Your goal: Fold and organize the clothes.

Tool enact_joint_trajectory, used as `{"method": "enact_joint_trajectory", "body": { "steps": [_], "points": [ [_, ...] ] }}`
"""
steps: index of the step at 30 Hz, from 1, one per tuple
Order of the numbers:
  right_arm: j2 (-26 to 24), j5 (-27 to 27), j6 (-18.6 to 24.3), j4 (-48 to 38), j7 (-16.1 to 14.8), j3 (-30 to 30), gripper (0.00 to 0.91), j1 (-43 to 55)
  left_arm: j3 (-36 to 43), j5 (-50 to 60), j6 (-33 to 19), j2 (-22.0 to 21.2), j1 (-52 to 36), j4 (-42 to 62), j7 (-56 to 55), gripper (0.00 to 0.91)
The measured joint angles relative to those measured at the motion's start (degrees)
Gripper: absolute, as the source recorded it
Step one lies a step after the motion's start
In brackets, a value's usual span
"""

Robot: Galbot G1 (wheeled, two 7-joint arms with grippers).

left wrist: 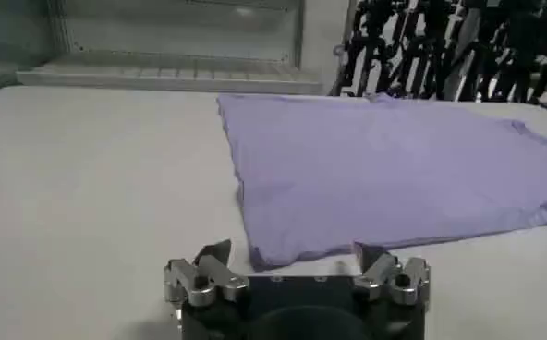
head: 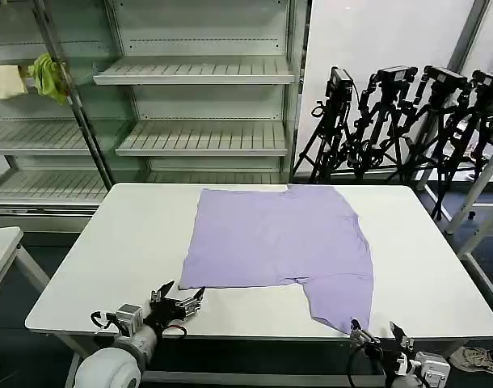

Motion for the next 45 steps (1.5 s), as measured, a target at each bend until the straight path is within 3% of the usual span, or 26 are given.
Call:
{"method": "enact_joint_trajectory", "body": {
  "steps": [22,26,31,35,38,39,40,43,45],
  "points": [
    [-2.3,-3.0,0.0,-1.7,-0.7,-2.5,0.907,-0.2,0.5,1.6,-0.1,-0.8,0.2,0.3,0.5,0.907],
    [-2.4,-3.7,0.0,-2.0,-0.9,-3.0,0.897,0.0,0.5,2.0,-0.1,-0.9,0.4,0.0,0.6,0.766],
    [-2.5,-4.3,0.1,-2.3,-1.3,-3.4,0.846,0.2,0.5,2.4,0.0,-1.0,0.1,-0.1,0.7,0.715],
    [-2.5,-4.8,0.2,-2.6,-1.4,-3.7,0.746,0.3,0.5,2.6,0.1,-1.0,-0.3,0.2,0.8,0.584],
    [-2.5,-5.1,0.2,-2.7,-1.6,-3.8,0.554,0.3,0.6,2.8,0.0,-1.1,-0.5,0.4,0.8,0.534],
    [-2.5,-5.2,0.2,-2.8,-1.7,-3.8,0.524,0.3,0.7,2.9,0.0,-1.1,-0.5,0.4,0.8,0.393],
    [-2.5,-5.3,0.2,-2.8,-1.7,-3.9,0.464,0.3,0.7,2.9,0.0,-1.1,-0.5,0.4,0.8,0.333],
    [-2.4,-5.4,0.2,-2.9,-1.9,-4.1,0.302,0.4,0.7,3.2,0.0,-1.1,-0.4,0.4,0.9,0.222],
    [-2.4,-5.5,0.2,-3.0,-2.0,-4.2,0.242,0.4,0.7,3.3,0.0,-1.1,-0.4,0.4,0.9,0.191]
  ]
}}
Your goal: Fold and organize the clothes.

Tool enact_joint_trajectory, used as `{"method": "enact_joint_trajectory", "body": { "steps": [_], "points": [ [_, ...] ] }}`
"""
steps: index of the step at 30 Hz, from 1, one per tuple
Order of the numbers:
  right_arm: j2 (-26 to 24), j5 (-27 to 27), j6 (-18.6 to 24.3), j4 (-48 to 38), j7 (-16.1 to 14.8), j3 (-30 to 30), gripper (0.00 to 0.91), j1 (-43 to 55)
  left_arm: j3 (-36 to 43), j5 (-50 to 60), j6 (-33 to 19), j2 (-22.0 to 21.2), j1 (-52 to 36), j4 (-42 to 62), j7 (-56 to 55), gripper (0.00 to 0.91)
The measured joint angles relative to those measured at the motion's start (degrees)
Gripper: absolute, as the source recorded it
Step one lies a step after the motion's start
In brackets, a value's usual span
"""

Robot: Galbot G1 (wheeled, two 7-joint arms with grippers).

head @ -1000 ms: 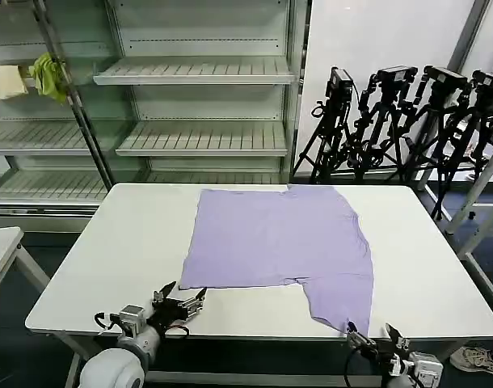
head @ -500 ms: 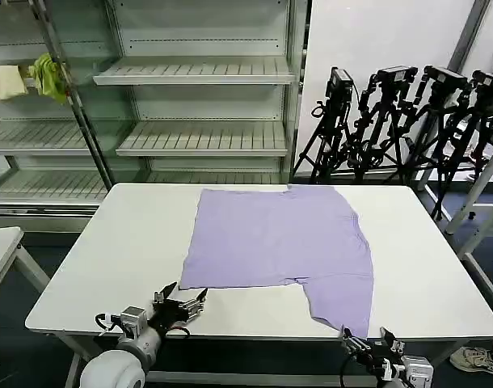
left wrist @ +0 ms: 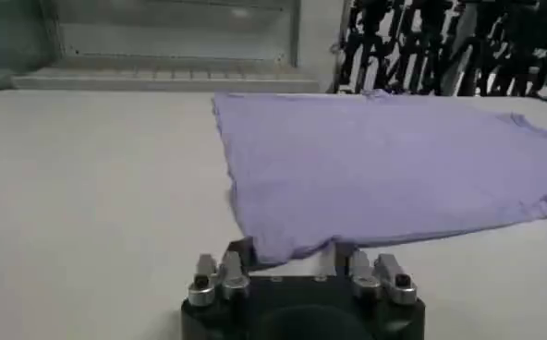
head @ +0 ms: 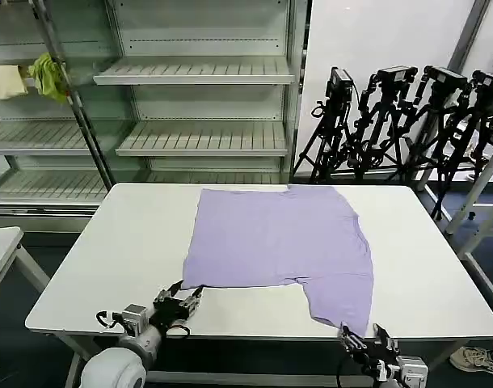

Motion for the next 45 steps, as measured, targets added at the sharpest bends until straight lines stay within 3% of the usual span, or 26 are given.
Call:
{"method": "enact_joint_trajectory", "body": {
  "steps": [4,11,28,45],
  "points": [
    [0.1,-0.2,0.0,-0.2,-0.2,-0.1,0.081,0.0,0.1,0.3,0.0,-0.1,0.0,0.0,0.1,0.111],
    [0.2,-0.4,0.0,-0.6,-0.5,-0.2,0.0,-0.1,0.2,0.7,0.0,-0.1,-0.1,0.1,0.3,0.01],
    [-1.2,-0.4,-0.2,0.8,-1.0,1.0,0.0,-1.8,-0.3,1.1,-0.1,0.6,0.7,-0.4,1.1,0.0],
    [-7.2,-0.4,-0.4,9.0,0.0,4.0,0.0,-10.4,-2.9,1.4,-0.2,3.6,6.8,-6.1,1.3,0.0]
  ]
}}
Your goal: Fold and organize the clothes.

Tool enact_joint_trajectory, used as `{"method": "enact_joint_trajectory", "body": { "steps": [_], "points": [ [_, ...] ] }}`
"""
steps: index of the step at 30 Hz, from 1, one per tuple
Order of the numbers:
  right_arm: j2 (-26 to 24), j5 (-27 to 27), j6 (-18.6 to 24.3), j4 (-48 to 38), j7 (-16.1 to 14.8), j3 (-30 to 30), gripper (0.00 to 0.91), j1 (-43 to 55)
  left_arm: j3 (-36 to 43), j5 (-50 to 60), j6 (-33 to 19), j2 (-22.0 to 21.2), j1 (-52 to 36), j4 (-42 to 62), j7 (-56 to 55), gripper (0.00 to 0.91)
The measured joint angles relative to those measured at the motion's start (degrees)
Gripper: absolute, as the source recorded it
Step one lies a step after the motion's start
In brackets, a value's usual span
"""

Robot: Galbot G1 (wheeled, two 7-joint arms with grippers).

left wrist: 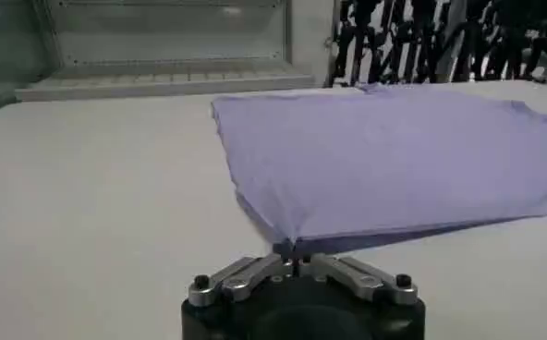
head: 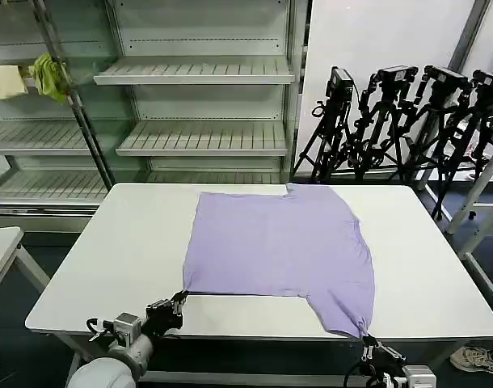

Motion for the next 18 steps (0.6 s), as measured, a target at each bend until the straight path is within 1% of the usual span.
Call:
{"method": "enact_joint_trajectory", "body": {
  "steps": [11,18],
  "points": [
    [-3.3,-0.9,0.1,4.9,1.1,0.6,0.0,-6.5,-2.4,0.9,-0.1,1.3,6.4,-5.3,0.0,0.0],
    [-5.0,-1.2,0.2,5.1,1.8,1.1,0.0,-9.8,-3.7,1.6,-0.1,1.7,10.4,-8.3,-0.1,0.0]
  ]
}}
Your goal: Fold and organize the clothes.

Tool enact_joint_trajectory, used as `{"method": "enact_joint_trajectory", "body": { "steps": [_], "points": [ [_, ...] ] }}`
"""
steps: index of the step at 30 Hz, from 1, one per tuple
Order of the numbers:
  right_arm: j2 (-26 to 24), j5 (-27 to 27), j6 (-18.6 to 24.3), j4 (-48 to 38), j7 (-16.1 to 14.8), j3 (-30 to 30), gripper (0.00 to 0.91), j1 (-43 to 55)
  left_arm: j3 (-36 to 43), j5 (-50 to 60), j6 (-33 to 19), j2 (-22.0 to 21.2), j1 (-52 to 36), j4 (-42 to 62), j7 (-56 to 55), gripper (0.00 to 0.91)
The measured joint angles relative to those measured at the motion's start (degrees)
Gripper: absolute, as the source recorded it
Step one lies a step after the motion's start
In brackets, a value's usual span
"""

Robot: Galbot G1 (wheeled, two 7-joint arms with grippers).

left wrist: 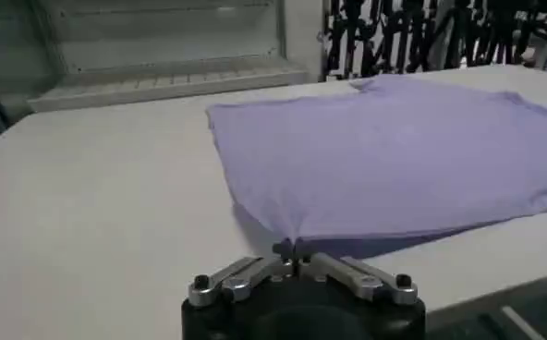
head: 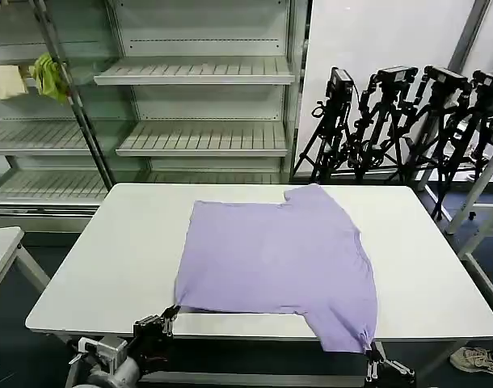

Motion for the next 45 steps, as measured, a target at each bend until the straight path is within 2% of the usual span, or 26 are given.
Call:
{"method": "enact_joint_trajectory", "body": {
  "steps": [18,29,45],
  "points": [
    [-2.4,0.1,0.6,0.0,0.4,0.6,0.0,-1.3,-2.9,-0.1,0.0,0.8,6.9,-3.9,0.0,0.0],
    [-2.7,1.4,2.6,0.0,-0.8,1.4,0.0,5.9,-3.4,-0.6,0.0,0.4,4.6,-4.0,0.2,0.0],
    [-2.5,7.8,2.5,0.0,-0.6,1.0,0.0,19.8,-2.1,-2.3,0.0,1.0,-2.6,-0.3,0.4,0.0]
  ]
}}
